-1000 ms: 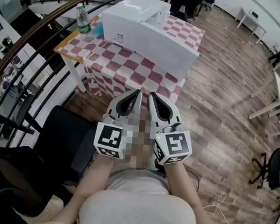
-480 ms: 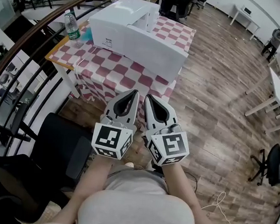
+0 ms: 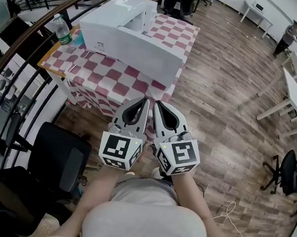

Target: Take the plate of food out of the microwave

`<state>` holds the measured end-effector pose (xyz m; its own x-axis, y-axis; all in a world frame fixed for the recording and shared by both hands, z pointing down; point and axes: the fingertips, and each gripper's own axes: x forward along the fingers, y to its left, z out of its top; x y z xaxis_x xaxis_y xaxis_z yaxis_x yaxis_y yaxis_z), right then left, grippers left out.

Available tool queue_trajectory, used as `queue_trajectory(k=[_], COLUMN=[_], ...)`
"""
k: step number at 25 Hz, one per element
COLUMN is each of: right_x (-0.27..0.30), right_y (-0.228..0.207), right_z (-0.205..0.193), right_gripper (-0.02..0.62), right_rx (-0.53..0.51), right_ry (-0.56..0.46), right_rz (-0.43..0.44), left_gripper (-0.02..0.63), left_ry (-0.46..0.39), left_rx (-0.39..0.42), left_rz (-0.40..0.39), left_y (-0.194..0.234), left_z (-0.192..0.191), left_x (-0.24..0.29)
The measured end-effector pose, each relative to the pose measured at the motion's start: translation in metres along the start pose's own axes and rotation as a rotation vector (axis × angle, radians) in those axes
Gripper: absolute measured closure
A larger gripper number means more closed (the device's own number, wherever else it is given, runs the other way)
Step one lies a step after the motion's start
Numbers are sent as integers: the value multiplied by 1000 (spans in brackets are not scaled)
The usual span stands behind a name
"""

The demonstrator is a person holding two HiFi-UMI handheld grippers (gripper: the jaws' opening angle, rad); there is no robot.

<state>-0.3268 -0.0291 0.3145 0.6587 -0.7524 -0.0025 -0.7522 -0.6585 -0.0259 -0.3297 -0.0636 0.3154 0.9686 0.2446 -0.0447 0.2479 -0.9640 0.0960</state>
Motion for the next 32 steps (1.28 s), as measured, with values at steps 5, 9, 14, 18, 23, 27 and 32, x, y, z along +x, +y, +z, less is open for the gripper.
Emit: queue_trajectory(k=[5,9,14,18,23,27,32], right_x=[-12,-21,-28,-30,-28,-29,-31], right_y=[-37,-68,-106,-137,-174,-200,-232], right_z=[-4,-8,-12,-13,-10,-8,-10], right_gripper=[569,569,569,569,569,569,569], right_rx=[6,19,30,41,46,52,49], right_ry=[6,18,27,27,22,18,25], right_rz=[-21,-52,-76,-85,-75,-69,-44], left_gripper=[604,604,604,604,604,604,604], left_ry=[16,31,46,56,59,57,53], left_rx=[2,-6,-9,-7,-1,1,-5], left_rz=[-22,-44,-72,-81,-76,-64,-31], left_y=[-26,-47,-72,-88,-105,-117,-129], left_z=[-8,-15,-24,-29,-31,-33,-37], left_x=[27,51,81,106,138,160,189])
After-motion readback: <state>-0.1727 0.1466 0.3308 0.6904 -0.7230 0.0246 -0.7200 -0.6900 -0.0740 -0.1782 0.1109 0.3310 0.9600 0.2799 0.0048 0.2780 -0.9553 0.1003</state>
